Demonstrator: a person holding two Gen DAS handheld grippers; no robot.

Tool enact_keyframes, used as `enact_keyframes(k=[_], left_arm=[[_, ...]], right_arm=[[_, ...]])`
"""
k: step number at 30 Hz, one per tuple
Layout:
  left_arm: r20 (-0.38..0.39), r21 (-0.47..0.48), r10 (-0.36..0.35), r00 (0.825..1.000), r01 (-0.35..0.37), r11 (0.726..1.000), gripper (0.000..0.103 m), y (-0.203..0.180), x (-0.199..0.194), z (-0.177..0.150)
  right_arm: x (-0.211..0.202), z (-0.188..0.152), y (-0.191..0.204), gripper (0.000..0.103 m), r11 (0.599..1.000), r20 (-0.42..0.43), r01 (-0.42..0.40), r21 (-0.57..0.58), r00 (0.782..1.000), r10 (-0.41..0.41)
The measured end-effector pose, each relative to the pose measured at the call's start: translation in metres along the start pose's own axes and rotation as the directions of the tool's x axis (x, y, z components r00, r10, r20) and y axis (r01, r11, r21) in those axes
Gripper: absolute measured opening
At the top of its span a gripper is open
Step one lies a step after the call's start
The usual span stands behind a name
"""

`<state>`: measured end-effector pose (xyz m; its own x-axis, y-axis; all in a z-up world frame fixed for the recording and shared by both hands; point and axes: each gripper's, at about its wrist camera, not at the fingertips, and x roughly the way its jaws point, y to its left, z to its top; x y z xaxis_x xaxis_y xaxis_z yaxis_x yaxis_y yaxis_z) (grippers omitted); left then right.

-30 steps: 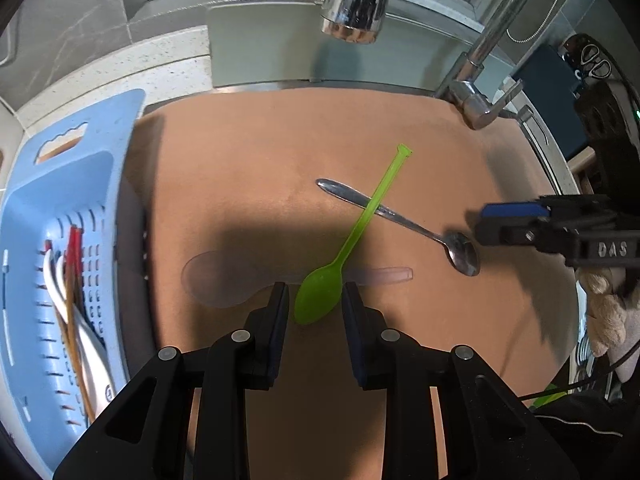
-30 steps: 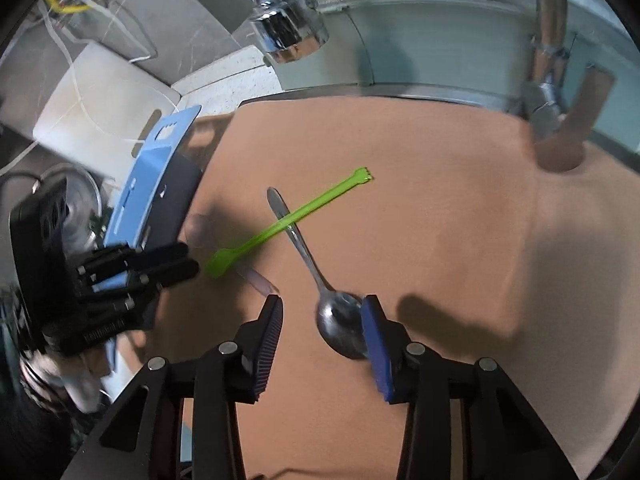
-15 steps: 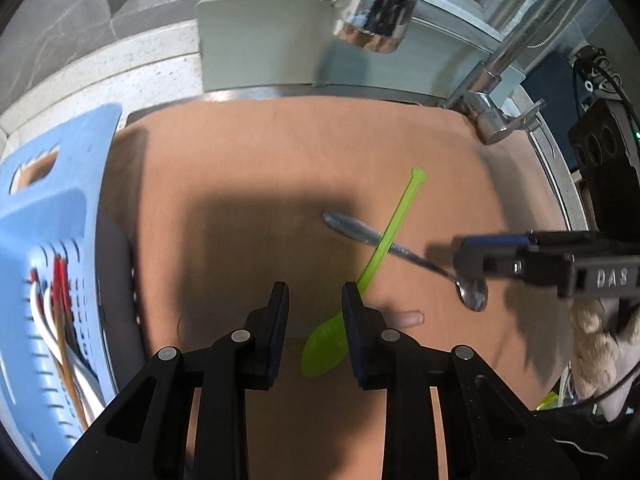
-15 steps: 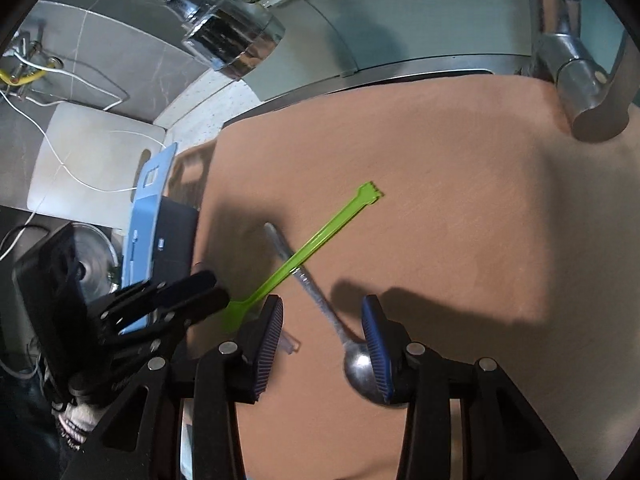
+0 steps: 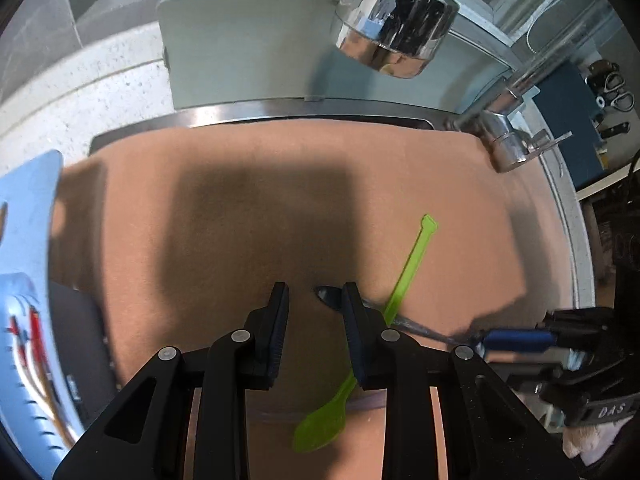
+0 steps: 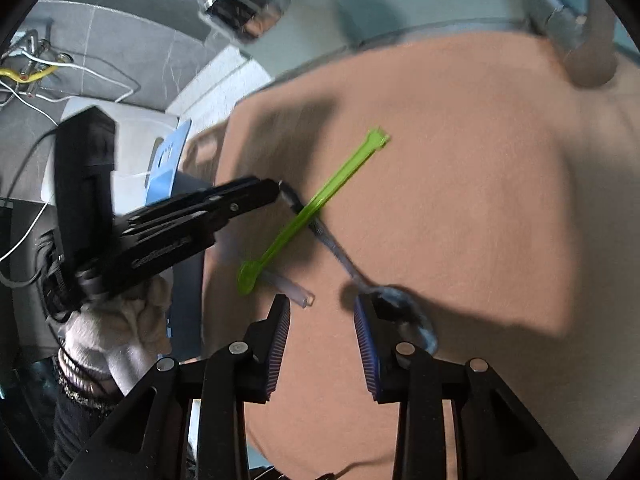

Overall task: Organize utensils
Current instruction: 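Close the right tool on the metal spoon handle and lift it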

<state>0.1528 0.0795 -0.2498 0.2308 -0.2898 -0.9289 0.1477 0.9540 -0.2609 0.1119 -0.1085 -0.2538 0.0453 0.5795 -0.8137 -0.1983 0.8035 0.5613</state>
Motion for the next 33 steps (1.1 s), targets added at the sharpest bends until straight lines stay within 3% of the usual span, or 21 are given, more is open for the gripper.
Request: enact_keyframes(k=[3, 7, 12, 16, 20, 24, 30, 33], left_arm=[[-0.01, 0.029, -0.003, 1.0, 0.004, 1.0, 0.026, -0.008, 0.003, -0.001], [-0.021, 0.046, -0.015, 1.0, 0.016, 0.999, 0.026, -0.017, 0.004, -0.003], [0.022, 0.029, -0.001, 1.0, 0.0, 1.0, 0.026, -0.018, -0.01, -0.008], [0.092, 0.003, -0.011, 0.996, 0.011, 1.0, 0.026, -0.021, -0.04, -0.026], [0.148, -0.013, 0.025, 0.989, -0.023, 1.0, 0.026, -0.028, -0.063, -0.061], [0.184, -0.11, 0.044, 0.982, -0.024, 0.994, 0.026, -0.026, -0.079, -0.109], [0.2, -0.191, 0.07, 0.977, -0.031, 0.981, 0.026, -0.051, -0.082, -0.161], [0.208, -0.224, 0.059, 0.976, -0.012, 0.975, 0.026, -0.071, -0.075, -0.175]], right_arm=[[-0.003, 0.004, 0.0, 0.03, 0.997, 0.022, 0.061, -0.044, 0.998, -0.06], [0.012, 0.008, 0.008, 0.03, 0.982, -0.009, 0.126, -0.142, 0.992, -0.128], [0.022, -0.002, 0.015, 0.025, 0.949, -0.052, 0.2, -0.243, 0.974, -0.219], [0.017, -0.014, 0.007, 0.025, 0.964, -0.13, 0.15, -0.218, 0.975, -0.181], [0.02, -0.036, 0.0, 0.026, 0.979, -0.221, 0.07, -0.193, 0.969, -0.113], [0.02, -0.053, 0.006, 0.027, 0.976, -0.308, -0.031, -0.217, 0.951, -0.038], [0.016, -0.041, 0.013, 0.027, 0.953, -0.264, -0.033, -0.301, 0.963, -0.05], [0.026, -0.028, 0.014, 0.027, 0.938, -0.239, 0.008, -0.346, 0.966, -0.097]])
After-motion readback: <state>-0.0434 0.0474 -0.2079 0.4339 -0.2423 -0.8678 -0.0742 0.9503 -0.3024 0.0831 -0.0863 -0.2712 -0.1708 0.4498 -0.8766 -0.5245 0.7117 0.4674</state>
